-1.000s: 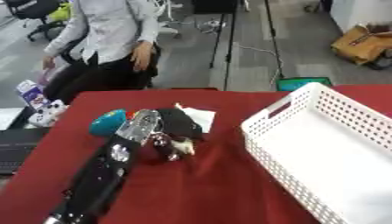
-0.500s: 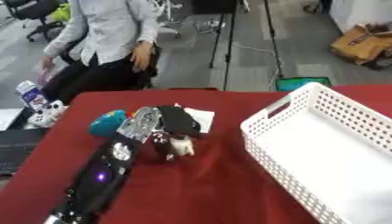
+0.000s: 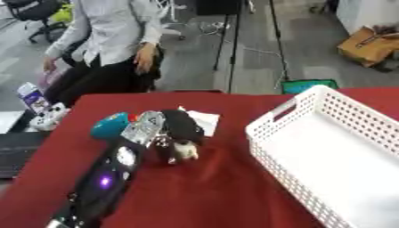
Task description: Pick up objects on the table and place them in the box.
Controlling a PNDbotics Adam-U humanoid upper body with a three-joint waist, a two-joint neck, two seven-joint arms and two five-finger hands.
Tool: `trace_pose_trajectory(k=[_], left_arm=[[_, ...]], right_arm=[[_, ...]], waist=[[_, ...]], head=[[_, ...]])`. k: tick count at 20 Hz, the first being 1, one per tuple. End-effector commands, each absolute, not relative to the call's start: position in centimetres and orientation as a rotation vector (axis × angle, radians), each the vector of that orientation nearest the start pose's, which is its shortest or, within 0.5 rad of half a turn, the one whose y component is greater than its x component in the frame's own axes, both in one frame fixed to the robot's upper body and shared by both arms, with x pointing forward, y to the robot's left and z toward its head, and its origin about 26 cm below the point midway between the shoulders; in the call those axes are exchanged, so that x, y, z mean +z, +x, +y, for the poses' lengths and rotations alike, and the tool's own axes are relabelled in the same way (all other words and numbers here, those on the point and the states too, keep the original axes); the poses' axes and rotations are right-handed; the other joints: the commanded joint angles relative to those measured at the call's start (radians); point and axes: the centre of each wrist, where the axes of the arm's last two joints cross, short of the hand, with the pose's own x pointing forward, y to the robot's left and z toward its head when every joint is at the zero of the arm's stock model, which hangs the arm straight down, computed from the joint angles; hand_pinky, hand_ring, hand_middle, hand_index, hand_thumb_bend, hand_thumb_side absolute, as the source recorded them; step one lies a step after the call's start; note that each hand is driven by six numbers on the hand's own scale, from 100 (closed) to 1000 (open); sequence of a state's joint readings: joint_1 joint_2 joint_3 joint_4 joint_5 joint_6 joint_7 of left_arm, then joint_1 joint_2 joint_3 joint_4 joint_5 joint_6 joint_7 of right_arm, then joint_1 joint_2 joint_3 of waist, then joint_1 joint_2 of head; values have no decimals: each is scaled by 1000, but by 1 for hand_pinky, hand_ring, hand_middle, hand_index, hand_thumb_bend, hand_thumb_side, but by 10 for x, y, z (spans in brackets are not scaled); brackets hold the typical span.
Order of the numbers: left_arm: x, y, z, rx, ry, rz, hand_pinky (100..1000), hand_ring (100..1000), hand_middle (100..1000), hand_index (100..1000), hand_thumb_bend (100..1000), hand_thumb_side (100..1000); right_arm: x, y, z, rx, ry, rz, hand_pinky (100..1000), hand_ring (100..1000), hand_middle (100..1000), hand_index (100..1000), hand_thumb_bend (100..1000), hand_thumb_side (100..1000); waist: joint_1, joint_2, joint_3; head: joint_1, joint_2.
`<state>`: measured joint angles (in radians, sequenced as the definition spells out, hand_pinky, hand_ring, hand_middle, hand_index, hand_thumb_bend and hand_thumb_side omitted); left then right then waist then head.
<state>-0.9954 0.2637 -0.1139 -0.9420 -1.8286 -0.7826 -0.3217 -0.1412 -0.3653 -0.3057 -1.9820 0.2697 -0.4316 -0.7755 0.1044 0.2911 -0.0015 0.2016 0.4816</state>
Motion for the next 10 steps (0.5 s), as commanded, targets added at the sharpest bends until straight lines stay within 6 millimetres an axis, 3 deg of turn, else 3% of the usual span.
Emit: trace_pose_trajectory(k=[1,10], left_arm=[[213,486,201,2855,-1186,937,542,732,792,842,390,335],[209,488,202,2859,-1157,984,503,704,741,768,340,314]], right_arm=[[193,270,-357,666,1041,2965,755,674,665,701,100,847],[193,270,-358,671,1045,2965,756,676,666,702,100,842]], waist=[[-4,-15,-2],[-5,-16,-2]], head=[[4,-10],[4,-11]])
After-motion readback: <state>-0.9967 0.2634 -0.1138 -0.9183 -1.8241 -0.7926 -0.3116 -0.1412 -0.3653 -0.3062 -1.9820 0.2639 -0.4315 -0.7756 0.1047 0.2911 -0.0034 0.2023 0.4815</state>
